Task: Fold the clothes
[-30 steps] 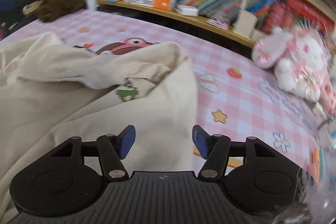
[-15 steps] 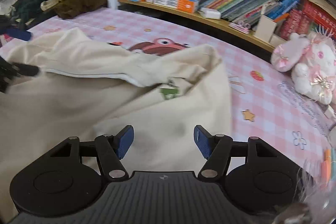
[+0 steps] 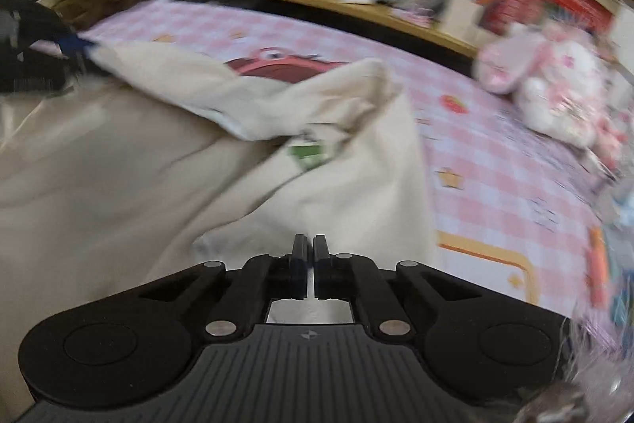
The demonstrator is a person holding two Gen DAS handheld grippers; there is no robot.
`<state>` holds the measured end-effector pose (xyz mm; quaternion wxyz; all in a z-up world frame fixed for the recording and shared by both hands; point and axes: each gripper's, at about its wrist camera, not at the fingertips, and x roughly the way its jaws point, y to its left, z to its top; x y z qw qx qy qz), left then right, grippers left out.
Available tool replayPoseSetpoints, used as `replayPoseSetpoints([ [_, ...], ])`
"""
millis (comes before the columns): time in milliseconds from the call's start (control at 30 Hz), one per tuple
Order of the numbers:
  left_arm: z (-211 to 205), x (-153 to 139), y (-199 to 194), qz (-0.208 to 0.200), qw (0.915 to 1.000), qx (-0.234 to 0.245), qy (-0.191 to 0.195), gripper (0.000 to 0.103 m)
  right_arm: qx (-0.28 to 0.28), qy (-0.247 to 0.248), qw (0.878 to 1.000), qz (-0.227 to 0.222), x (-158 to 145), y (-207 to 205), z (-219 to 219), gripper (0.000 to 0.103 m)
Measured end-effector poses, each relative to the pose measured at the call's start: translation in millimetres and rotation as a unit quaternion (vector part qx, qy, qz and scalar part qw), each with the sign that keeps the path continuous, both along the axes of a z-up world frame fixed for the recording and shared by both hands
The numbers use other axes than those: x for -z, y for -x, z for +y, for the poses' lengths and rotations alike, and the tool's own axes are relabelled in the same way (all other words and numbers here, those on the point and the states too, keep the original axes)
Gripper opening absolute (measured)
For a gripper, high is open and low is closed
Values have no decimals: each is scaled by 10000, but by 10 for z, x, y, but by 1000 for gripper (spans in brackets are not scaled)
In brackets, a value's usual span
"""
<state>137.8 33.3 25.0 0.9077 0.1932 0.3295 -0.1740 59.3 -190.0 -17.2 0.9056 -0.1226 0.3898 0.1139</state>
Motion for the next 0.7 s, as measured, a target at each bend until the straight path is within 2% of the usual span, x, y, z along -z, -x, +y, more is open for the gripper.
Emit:
replayPoseSetpoints([
  [100, 77, -162, -507, -48, 9990, -242, 366, 14, 204, -67, 9998, -26, -43, 18, -49, 3],
  [167, 64, -191, -785, -57, 9984, -358, 438, 14, 246, -203, 9995, -2, -80, 55, -51, 4],
  [233, 29, -174, -1042, -18, 9984, -429, 369, 13, 288, -339, 9990, 22, -117, 92, -53, 18],
  [267, 10, -135, -1152, 53, 9984, -464, 313, 13, 309, -408, 9987, 34, -136, 110, -54, 37],
  [300, -12, -86, -1254, 138, 9983, -506, 247, 13, 330, -476, 9983, 46, -155, 129, -55, 48],
  [400, -81, 100, -1534, 449, 9960, -764, 78, 15, 13, -353, 9993, 147, -103, 226, 173, 52],
  [500, -49, 318, -1758, 974, 9852, -1409, 106, 25, -172, 100, 9995, 229, 84, 253, 387, 48],
  [533, -27, 363, -1787, 1135, 9814, -1539, 180, 29, -186, 116, 9995, 222, 114, 253, 414, 49],
  [600, -4, 390, -1755, 1234, 9789, -1606, 270, 39, -163, 10, 9996, 223, 129, 234, 417, 39],
  [633, 0, 360, -1690, 1147, 9817, -1493, 279, 57, -138, -8, 9996, 245, 122, 218, 411, 36],
  [667, 5, 330, -1624, 1059, 9843, -1379, 288, 70, -113, -3, 9996, 259, 114, 202, 407, 32],
  [700, 27, 288, -1549, 962, 9869, -1272, 259, 74, -103, -8, 9996, 277, 108, 188, 401, 32],
])
